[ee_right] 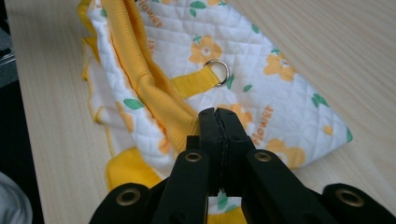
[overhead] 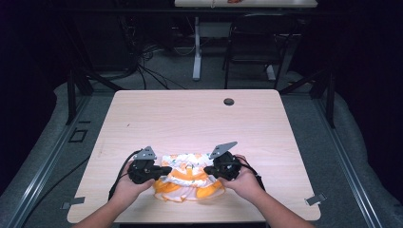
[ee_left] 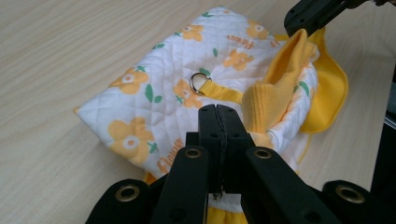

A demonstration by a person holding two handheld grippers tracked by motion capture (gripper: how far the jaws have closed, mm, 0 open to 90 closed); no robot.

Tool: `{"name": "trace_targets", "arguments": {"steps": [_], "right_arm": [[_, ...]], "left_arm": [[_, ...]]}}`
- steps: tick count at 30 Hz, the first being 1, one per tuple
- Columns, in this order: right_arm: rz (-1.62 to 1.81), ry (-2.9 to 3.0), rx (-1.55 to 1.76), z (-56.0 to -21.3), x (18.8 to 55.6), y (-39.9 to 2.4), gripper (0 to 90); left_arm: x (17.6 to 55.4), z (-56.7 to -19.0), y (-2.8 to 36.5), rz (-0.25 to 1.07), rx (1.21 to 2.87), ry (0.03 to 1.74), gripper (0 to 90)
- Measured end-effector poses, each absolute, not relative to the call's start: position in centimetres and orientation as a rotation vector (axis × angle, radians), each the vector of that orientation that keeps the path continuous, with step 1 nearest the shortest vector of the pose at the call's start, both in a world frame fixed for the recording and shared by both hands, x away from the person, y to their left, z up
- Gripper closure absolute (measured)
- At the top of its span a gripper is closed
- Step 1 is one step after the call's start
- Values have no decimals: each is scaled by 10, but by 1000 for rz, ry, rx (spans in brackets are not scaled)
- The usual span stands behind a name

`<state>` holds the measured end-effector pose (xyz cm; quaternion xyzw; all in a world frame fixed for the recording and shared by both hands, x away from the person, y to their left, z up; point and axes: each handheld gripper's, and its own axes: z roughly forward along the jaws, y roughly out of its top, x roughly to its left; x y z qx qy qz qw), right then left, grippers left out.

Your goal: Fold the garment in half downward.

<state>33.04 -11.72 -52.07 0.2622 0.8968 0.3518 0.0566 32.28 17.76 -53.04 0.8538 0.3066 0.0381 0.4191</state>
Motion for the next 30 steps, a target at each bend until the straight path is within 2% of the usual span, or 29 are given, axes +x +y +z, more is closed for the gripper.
{"name": "trace_targets", "arguments": {"steps": [14,30], "right_arm": [[1100,2770,782,-533,307,-125,895],[1048,2801,808,-559,296,-128,897]], "left_arm": [[299,-545,174,81,2190,728,900],[297,-567,177,65,2205,757,900]]}}
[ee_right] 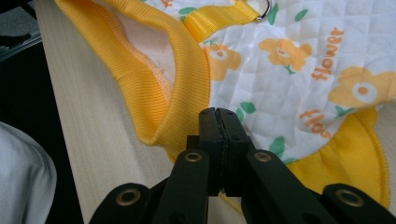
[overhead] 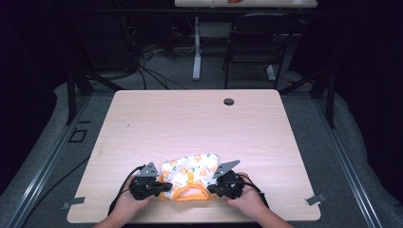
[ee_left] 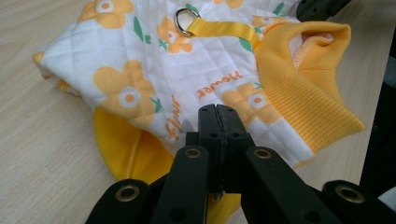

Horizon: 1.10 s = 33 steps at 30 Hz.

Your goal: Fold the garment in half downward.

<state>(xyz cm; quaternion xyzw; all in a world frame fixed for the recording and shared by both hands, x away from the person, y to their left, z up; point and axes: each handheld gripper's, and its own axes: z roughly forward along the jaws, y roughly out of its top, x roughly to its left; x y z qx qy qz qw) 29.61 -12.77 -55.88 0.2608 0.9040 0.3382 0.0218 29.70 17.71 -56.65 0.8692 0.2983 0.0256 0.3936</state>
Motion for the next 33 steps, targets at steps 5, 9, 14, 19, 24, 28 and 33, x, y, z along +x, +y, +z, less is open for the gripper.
{"name": "trace_targets", "arguments": {"steps": [5,9,14,19,24,28,33], "right_arm": [[1051,2799,816,-562,297,-127,898],[1053,2800,825,-563,298,-127,899],[1044,2794,825,-564,303,-126,899],[1050,2777,852,-566,308,-126,899],[1064,2751,885,-568,315,-125,900],[1045,2745,889,-567,322,-124,900],[1037,2724,913,-567,330,-123,900]], "left_arm": [[298,-568,176,74,2206,754,900],[301,-568,176,77,2212,755,900],[307,-568,175,95,2216,760,900],[314,-568,174,114,2216,774,900],[322,-569,175,138,2209,785,900],[330,-570,175,151,2199,809,900],[340,-570,175,165,2180,842,900]]}}
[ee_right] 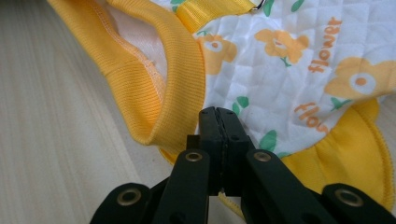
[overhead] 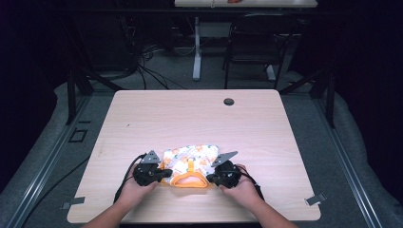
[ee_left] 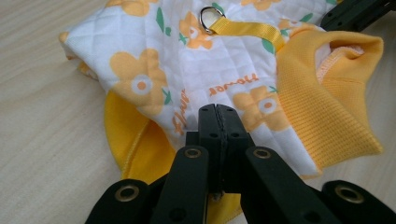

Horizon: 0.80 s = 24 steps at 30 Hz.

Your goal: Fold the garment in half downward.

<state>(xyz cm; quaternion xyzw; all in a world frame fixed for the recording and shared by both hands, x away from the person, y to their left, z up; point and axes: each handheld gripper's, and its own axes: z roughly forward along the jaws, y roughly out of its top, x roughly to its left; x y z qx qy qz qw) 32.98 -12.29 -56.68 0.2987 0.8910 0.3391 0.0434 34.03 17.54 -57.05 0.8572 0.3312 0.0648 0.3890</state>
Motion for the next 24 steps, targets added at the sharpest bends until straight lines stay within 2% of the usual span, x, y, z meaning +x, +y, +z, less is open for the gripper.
{"name": "trace_targets", "arguments": {"steps": [19,24], "right_arm": [[1076,2656,998,-565,350,-120,895],[1157,2578,984,-547,343,-127,802]], "left_arm": [[361,-569,176,221,2130,920,898],[353,-557,180,233,2094,895,798]]}}
